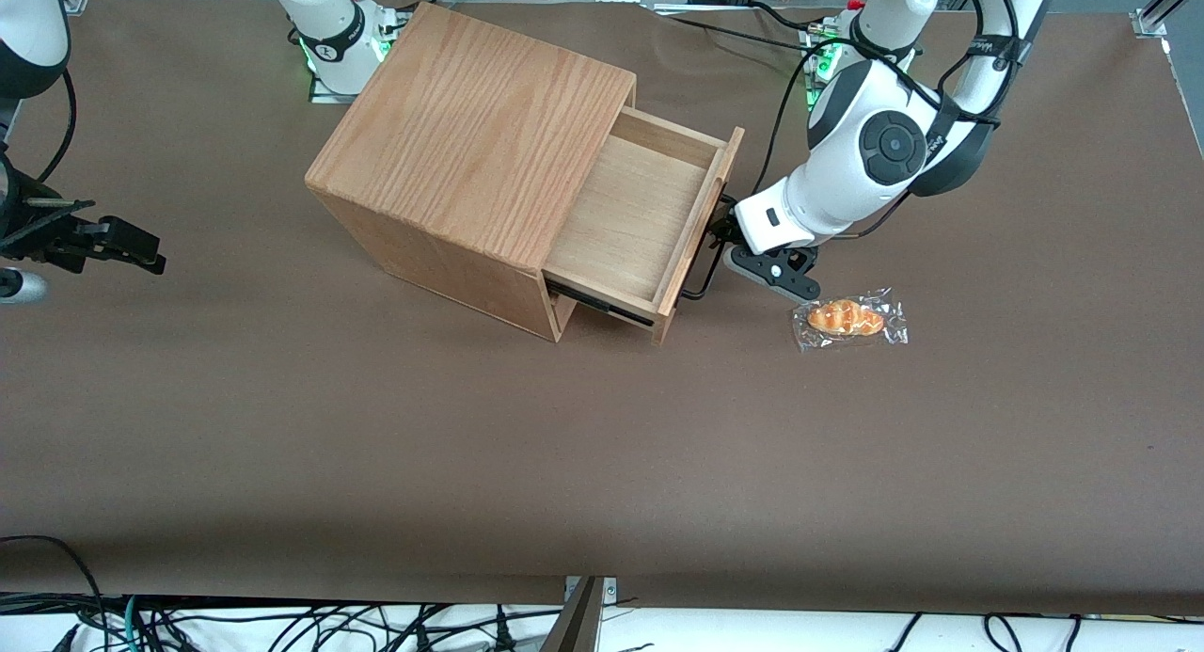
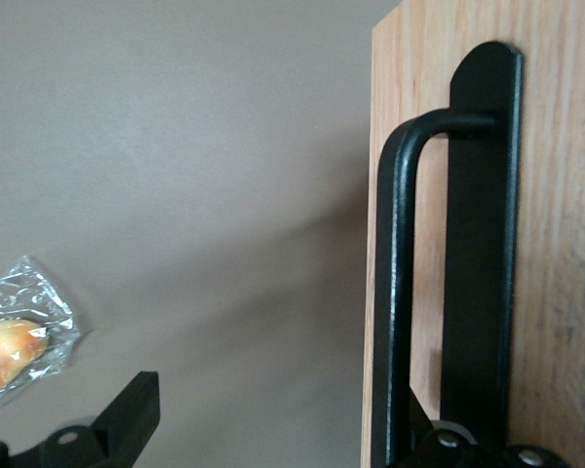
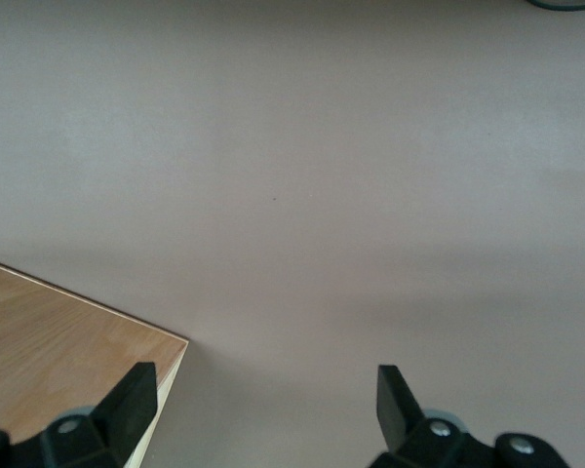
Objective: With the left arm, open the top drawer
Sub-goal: 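Pull the handle with the left gripper, sliding the drawer out of the cabinet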
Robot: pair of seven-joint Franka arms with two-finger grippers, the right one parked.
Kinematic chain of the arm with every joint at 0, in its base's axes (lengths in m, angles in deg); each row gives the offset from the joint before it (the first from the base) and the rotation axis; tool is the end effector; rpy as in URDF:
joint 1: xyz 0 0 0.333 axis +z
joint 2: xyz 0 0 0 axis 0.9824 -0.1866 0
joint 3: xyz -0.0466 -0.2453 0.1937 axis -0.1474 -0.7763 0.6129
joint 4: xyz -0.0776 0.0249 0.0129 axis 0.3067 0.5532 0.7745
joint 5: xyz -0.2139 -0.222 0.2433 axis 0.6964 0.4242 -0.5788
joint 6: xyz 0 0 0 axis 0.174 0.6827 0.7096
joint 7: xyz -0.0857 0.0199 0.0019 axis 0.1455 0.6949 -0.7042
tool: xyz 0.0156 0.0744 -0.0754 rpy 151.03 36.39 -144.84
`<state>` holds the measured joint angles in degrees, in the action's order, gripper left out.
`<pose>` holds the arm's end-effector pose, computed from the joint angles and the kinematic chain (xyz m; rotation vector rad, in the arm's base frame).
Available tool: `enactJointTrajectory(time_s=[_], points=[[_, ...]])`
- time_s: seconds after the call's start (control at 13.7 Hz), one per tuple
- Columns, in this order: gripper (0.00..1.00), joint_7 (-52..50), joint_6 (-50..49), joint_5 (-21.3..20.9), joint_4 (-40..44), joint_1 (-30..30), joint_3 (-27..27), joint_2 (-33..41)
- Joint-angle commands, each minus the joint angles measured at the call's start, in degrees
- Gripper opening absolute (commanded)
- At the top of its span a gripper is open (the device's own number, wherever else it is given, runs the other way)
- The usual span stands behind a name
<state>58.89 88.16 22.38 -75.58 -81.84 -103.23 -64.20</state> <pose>0.5269 -0.2704 0.3713 2.8535 -0.5258 -0.0874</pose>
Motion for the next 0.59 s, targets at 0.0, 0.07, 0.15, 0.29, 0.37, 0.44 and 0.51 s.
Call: enactJointTrajectory(time_s=[0.0,0.07,0.15,0.29,0.37,0.44,0.51], points=[[1.00,2.27,-2.15,-3.29,-1.26,0.92,1.45,1.81],[1.00,2.18,-2.15,-3.29,-1.26,0.92,1.63,1.81],[1.00,2.18,-2.06,-3.29,-1.09,0.92,1.63,1.81],[1.00,1.83,-2.06,-2.85,-1.00,0.92,1.63,1.81],[1.00,1.74,-2.06,-2.41,-0.82,0.92,1.63,1.81],[1.00,1.65,-2.15,-2.23,-0.73,0.92,1.63,1.89],[1.00,1.65,-2.41,-0.58,-0.65,0.92,1.63,1.98]])
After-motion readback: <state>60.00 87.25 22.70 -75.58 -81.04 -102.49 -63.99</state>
